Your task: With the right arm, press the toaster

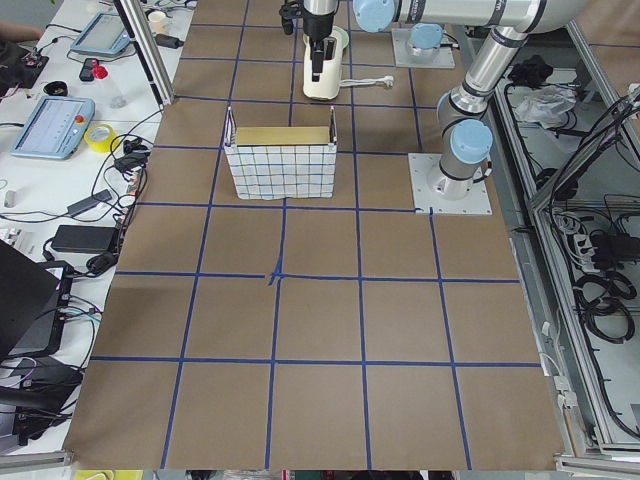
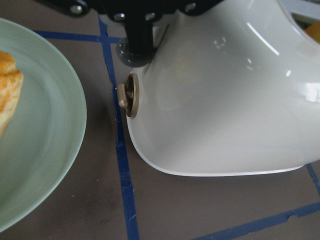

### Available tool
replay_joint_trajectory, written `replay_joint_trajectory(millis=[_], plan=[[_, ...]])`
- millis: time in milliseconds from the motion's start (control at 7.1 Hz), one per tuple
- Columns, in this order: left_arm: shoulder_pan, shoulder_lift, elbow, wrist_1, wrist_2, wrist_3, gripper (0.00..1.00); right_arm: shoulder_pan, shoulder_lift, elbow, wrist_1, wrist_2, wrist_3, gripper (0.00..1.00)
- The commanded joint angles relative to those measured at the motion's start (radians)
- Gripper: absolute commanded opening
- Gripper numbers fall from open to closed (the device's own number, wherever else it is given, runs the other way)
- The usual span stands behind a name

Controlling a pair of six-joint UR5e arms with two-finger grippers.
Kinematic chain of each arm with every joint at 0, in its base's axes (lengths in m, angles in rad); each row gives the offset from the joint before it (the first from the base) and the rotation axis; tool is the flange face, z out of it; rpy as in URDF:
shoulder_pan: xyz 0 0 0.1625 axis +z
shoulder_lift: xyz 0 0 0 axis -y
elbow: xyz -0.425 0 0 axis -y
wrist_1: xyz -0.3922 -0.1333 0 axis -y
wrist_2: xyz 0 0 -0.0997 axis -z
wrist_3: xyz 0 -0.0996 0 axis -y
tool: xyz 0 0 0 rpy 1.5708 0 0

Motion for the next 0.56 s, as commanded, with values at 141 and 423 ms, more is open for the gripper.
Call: replay_joint_trajectory(millis=[141, 423], plan=[[0.000, 0.000, 0.000, 0.000, 0.002, 0.000, 1.00, 0.000, -0.028, -0.094, 0.041, -0.063, 0.027, 0.00], [0.000, 0.000, 0.000, 0.000, 0.002, 0.000, 1.00, 0.005, -0.045, -0.256, 0.224, -0.093, 0.028, 0.00]])
